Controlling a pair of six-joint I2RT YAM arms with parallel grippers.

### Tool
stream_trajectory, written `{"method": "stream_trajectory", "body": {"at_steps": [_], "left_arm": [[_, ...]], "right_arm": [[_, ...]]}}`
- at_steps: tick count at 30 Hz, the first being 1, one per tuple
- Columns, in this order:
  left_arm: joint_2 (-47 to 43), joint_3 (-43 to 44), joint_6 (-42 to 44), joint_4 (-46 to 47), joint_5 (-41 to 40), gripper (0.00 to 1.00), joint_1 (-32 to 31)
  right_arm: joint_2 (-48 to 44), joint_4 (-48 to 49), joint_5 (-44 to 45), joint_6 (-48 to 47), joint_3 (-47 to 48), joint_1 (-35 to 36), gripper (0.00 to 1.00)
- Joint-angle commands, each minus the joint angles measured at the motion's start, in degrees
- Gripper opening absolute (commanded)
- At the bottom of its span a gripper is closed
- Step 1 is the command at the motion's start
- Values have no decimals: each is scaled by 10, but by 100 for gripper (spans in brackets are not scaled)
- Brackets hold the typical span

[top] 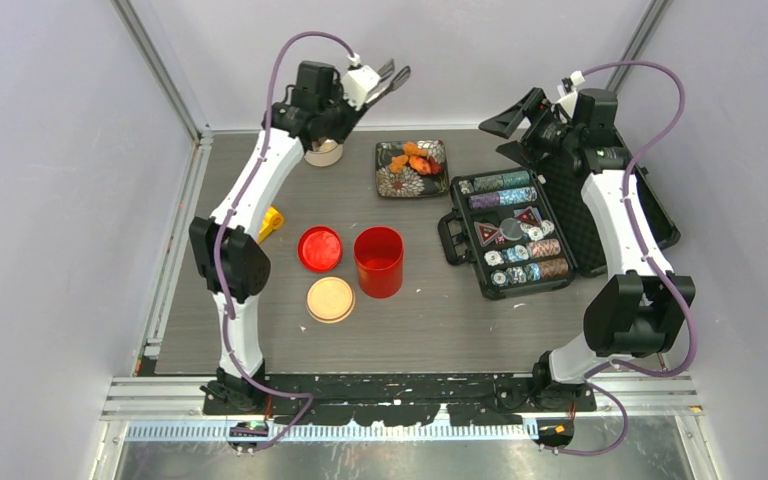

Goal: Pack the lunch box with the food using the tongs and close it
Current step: Pick up the fake food from the plate.

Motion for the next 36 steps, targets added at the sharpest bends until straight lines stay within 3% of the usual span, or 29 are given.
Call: {"method": "stream_trajectory", "body": {"at_steps": [1,7,15,23,36], "left_arm": [[-14,-8,4,48,7,41,-35],[47,38,45,-3,-42,43,-58],[73,-15,119,-42,-59,44,-57],[101,-27,131,-72,-95,47,-53],[123,-58,129,-81,-112,41,-50]], "right_arm": [[4,55,9,27,19,9,86],[-10,48,8,8,0,10,86],[-33,41,10,-19,-23,8,86],[-38,40,11,-20,-31,5,86],[-43,45,11,-20,-40,3,86]]}}
